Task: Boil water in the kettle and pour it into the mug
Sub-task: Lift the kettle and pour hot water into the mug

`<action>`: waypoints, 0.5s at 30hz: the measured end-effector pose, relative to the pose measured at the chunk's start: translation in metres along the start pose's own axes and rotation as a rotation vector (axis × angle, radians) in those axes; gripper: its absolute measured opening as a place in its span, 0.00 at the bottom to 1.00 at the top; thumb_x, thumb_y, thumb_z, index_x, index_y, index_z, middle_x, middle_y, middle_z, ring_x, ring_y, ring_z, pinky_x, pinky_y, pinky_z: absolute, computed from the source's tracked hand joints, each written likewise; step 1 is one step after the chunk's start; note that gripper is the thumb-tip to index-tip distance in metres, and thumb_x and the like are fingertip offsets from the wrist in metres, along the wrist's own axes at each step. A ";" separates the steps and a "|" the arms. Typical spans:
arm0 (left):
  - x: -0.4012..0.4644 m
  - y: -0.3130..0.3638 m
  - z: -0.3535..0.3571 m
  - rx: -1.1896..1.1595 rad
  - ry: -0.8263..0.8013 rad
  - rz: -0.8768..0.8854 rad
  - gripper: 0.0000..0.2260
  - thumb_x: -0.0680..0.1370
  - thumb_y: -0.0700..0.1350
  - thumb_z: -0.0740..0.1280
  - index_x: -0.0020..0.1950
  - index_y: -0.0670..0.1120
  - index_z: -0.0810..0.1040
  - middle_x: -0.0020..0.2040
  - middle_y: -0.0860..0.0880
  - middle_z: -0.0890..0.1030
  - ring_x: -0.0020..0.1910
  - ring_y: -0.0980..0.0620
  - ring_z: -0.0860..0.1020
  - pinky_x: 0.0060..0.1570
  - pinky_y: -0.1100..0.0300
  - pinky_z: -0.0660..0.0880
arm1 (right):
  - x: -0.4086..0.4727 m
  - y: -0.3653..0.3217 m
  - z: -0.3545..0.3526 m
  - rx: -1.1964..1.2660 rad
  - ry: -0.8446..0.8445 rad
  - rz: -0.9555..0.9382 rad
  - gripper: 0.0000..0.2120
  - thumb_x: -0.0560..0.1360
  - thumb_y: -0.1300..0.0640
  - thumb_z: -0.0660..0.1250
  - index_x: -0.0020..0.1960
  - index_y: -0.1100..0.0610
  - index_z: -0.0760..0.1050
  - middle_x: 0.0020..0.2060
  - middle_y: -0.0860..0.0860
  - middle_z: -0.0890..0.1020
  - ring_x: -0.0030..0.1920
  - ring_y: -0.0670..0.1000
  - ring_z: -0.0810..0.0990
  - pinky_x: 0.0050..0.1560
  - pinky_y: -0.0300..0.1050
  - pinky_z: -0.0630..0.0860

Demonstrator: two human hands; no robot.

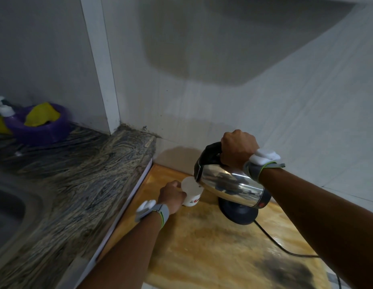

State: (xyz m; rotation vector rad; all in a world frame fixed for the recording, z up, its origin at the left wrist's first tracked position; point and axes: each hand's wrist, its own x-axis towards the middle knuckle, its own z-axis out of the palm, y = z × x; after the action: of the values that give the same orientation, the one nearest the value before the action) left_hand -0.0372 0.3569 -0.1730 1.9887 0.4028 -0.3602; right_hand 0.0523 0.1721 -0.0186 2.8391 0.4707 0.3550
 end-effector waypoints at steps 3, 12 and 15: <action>0.001 0.000 0.000 -0.005 0.000 -0.002 0.15 0.80 0.42 0.67 0.66 0.46 0.78 0.56 0.38 0.84 0.53 0.38 0.84 0.43 0.55 0.76 | 0.000 -0.001 -0.003 0.003 -0.014 0.000 0.11 0.59 0.48 0.67 0.34 0.51 0.67 0.26 0.48 0.60 0.23 0.50 0.58 0.29 0.42 0.62; 0.002 -0.002 0.002 -0.005 0.012 0.011 0.15 0.80 0.42 0.67 0.67 0.45 0.78 0.58 0.37 0.84 0.55 0.37 0.83 0.53 0.48 0.82 | 0.000 -0.005 -0.006 0.006 -0.052 -0.005 0.11 0.60 0.48 0.69 0.35 0.52 0.70 0.26 0.47 0.61 0.25 0.52 0.64 0.30 0.43 0.66; 0.003 -0.002 0.002 0.006 0.019 0.018 0.16 0.80 0.42 0.67 0.68 0.45 0.78 0.58 0.38 0.84 0.55 0.37 0.83 0.50 0.51 0.80 | 0.000 -0.006 -0.007 0.002 -0.053 0.009 0.11 0.61 0.48 0.71 0.38 0.54 0.76 0.26 0.47 0.62 0.24 0.51 0.64 0.30 0.43 0.65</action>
State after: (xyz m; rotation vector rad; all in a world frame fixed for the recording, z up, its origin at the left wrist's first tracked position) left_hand -0.0357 0.3564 -0.1760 2.0019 0.3958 -0.3318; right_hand 0.0484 0.1789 -0.0137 2.8458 0.4485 0.2804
